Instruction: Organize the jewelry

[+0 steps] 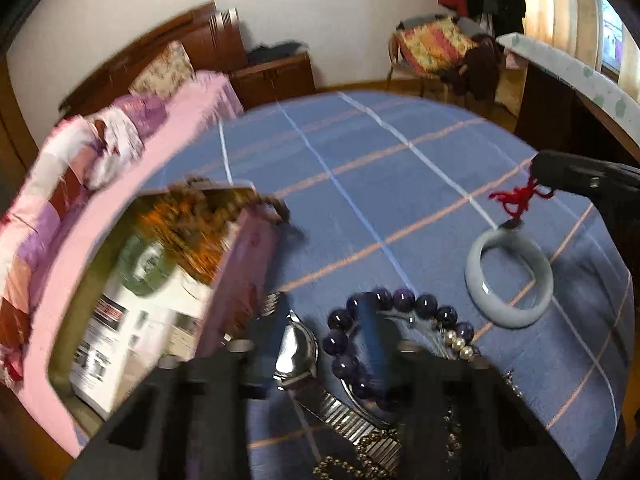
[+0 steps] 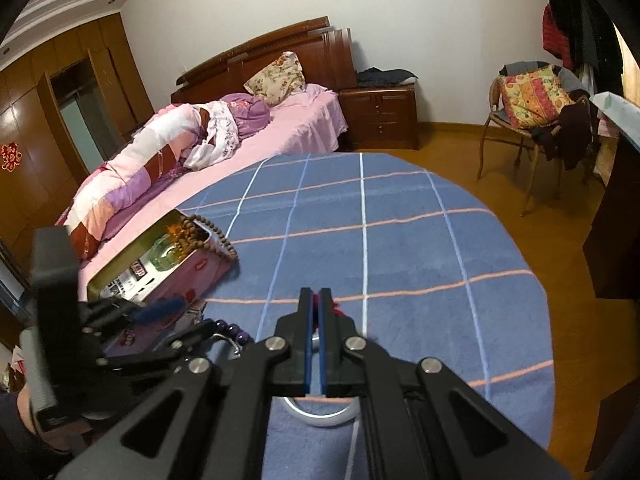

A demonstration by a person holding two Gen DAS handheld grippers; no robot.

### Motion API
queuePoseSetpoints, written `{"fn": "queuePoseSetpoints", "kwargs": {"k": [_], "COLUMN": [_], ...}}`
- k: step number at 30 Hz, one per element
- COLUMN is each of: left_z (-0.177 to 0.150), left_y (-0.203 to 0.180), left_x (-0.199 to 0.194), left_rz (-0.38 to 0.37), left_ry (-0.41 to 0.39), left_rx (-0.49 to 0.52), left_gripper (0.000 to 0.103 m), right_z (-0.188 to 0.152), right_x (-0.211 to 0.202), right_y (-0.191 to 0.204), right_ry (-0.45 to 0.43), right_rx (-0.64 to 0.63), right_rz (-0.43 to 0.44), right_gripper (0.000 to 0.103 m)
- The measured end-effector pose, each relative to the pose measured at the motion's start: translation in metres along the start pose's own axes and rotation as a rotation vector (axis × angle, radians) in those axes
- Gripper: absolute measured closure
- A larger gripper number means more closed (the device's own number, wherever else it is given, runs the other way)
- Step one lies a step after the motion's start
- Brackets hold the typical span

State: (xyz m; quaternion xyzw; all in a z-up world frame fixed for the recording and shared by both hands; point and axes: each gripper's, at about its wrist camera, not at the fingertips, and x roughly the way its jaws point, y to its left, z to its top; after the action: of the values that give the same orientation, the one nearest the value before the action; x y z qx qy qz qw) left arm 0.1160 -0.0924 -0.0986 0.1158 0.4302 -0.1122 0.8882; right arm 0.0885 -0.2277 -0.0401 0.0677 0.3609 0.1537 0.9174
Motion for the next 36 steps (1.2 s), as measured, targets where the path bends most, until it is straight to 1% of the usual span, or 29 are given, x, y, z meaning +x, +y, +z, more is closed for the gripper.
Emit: {"fn": "queuePoseSetpoints", "kwargs": {"k": [1, 4, 6, 7, 8, 11, 15, 19, 23, 27, 32, 36], "left_z": [-0.001, -0.001, -0.004, -0.005, -0.006, -0.008, -0.005, 0.003, 0.011, 0.020, 0.032, 0.036], "left_y": [0.000, -0.001, -0.002, -0.004, -0.007, -0.008, -0.006, -0.007, -0.006, 0.001, 0.018, 0.032], "left_x": [0.001, 0.000, 0.000, -0.001, -0.003, -0.010, -0.033, -0.057, -0.084, -0.107, -0.126, -0.135], "left_rz": [-0.013, -0.034, -0.060, -0.058, -0.045, -0.045, -0.049, -0.066, -0.086, -0.090, -0.096, -0.077], "left_ry": [0.006, 0.011, 0.017, 0.013, 0.006, -0.011, -0.072, -0.126, -0.186, -0.235, -0.274, -0.296], "left_rx": [-0.006, -0.004, -0.009, 0.001, 0.019, 0.018, 0.006, 0.014, 0.016, 0.012, -0.015, -0.026], "left_gripper": [0.080, 0.080, 0.086, 0.089, 0.089, 0.090, 0.090, 0.090, 0.090, 0.090, 0.090, 0.090], "right_z": [-0.002, -0.006, -0.006, -0.006, -0.006, -0.008, -0.008, -0.006, 0.000, 0.009, 0.019, 0.025], "right_x": [0.001, 0.003, 0.003, 0.003, 0.002, -0.001, -0.007, -0.011, -0.018, -0.027, -0.034, -0.035], "right_y": [0.001, 0.001, 0.002, 0.002, 0.003, 0.003, 0.001, 0.003, 0.010, 0.019, 0.036, 0.047], "right_ry": [0.001, 0.002, 0.000, -0.002, -0.005, -0.016, -0.029, -0.041, -0.057, -0.079, -0.102, -0.111], "right_rx": [0.004, 0.011, 0.013, 0.014, 0.014, 0.017, 0.020, 0.018, 0.002, -0.017, -0.053, -0.076], "right_rz": [0.004, 0.013, 0.017, 0.019, 0.020, 0.020, 0.016, 0.019, 0.026, 0.033, 0.039, 0.054], "right_gripper": [0.100, 0.100, 0.100, 0.100, 0.100, 0.100, 0.100, 0.100, 0.100, 0.099, 0.100, 0.100]}}
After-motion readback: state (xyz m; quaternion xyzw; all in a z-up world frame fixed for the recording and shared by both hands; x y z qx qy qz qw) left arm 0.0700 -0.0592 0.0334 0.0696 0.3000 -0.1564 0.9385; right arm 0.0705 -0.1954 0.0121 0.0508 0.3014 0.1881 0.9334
